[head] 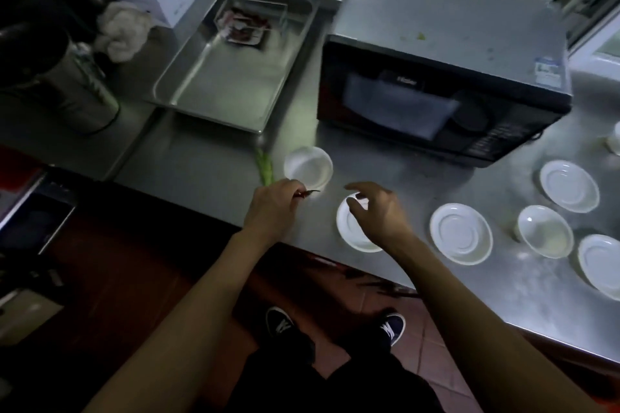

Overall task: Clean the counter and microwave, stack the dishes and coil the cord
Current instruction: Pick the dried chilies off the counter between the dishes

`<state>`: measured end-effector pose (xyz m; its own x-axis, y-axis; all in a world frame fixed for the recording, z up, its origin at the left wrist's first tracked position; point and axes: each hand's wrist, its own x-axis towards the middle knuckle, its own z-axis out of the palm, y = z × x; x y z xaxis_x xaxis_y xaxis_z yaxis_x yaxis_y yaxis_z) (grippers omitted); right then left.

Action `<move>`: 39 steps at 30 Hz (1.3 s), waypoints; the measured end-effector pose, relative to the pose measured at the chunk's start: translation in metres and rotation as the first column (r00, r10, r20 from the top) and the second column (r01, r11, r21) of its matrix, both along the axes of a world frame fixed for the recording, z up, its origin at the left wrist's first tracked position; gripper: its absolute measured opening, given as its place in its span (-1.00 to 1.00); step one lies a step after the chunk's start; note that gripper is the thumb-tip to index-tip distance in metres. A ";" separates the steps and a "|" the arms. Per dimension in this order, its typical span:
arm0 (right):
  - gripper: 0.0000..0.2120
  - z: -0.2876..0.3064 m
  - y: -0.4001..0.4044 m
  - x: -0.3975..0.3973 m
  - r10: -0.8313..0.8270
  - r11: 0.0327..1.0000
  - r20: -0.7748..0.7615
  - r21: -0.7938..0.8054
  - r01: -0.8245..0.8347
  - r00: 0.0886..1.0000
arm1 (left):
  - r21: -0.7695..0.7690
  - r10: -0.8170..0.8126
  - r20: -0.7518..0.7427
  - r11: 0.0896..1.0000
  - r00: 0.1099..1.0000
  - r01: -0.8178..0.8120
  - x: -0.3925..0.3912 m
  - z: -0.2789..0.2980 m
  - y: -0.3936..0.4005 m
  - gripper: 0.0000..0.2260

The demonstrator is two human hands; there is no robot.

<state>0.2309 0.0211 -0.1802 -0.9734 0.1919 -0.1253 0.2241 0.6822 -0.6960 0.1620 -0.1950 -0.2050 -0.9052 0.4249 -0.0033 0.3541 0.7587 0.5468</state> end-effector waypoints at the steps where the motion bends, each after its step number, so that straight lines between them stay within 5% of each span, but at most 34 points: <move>1: -0.73 -0.001 -0.015 -0.003 0.018 1.000 0.000 0.015 -0.018 1.000 | 0.005 0.009 -0.008 1.000 1.000 -0.009 -0.004 0.002 -0.015 -0.85; 22: -0.64 -0.008 -0.142 -0.130 0.246 0.969 -0.017 0.003 -0.246 0.969 | 0.070 0.234 0.043 0.969 0.971 -0.237 -0.079 0.013 -0.153 -0.85; 39: -0.66 -0.003 -0.108 -0.282 0.159 0.987 -0.022 -0.033 -0.159 0.987 | 0.012 0.118 -0.012 0.993 0.993 -0.118 -0.255 0.027 -0.095 -0.88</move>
